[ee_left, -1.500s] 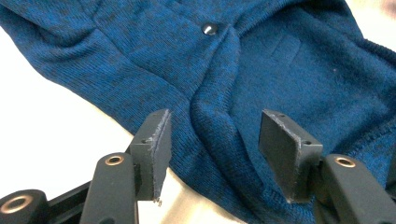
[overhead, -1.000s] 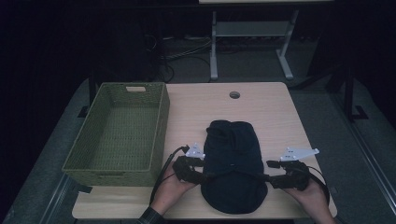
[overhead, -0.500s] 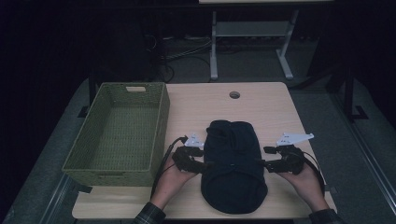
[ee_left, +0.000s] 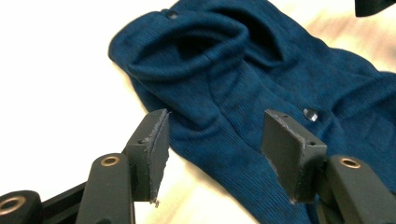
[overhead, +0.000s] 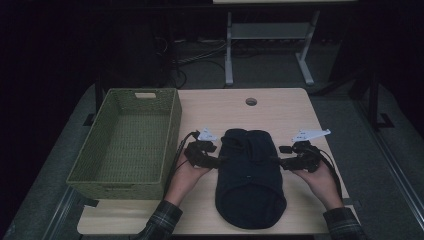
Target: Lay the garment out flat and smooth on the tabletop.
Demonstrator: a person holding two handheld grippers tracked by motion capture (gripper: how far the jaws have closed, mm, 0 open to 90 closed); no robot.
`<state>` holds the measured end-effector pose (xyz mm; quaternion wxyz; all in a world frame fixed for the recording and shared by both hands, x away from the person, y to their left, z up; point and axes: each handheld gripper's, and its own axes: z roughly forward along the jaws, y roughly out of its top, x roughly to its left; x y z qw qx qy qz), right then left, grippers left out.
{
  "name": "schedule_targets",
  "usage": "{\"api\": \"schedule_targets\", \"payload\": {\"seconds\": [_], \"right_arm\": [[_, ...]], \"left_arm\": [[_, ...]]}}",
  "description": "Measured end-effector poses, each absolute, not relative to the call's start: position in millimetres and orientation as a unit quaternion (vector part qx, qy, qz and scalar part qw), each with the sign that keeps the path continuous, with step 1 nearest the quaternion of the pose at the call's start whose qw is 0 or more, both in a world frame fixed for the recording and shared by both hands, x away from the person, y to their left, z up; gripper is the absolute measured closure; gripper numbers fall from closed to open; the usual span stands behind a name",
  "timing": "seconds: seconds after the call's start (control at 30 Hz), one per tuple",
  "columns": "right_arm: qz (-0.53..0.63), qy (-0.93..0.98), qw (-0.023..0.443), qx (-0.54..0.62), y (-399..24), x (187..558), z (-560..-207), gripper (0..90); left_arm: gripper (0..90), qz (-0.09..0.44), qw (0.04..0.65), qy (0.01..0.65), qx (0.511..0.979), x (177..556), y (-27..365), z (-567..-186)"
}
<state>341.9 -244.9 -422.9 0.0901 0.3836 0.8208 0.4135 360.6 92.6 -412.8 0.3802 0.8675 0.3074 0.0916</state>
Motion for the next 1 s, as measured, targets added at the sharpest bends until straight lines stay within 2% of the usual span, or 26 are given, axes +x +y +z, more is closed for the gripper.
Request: {"api": "schedule_targets", "payload": {"seconds": [0.23, 0.63, 1.0], "right_arm": [[0.405, 0.822, 0.083, 0.392, -243, 359, -420, 36.7], [0.4, 0.819, 0.098, 0.399, -239, 387, -409, 37.9], [0.388, 0.817, 0.108, 0.414, -235, 427, -403, 38.7]], "left_arm": [[41.4, 0.092, 0.393, 0.321, 0.857, 382, 90, -404], [42.4, 0.095, 0.402, 0.33, 0.849, 413, 81, -397], [43.6, 0.103, 0.396, 0.348, 0.844, 448, 79, -404]]}}
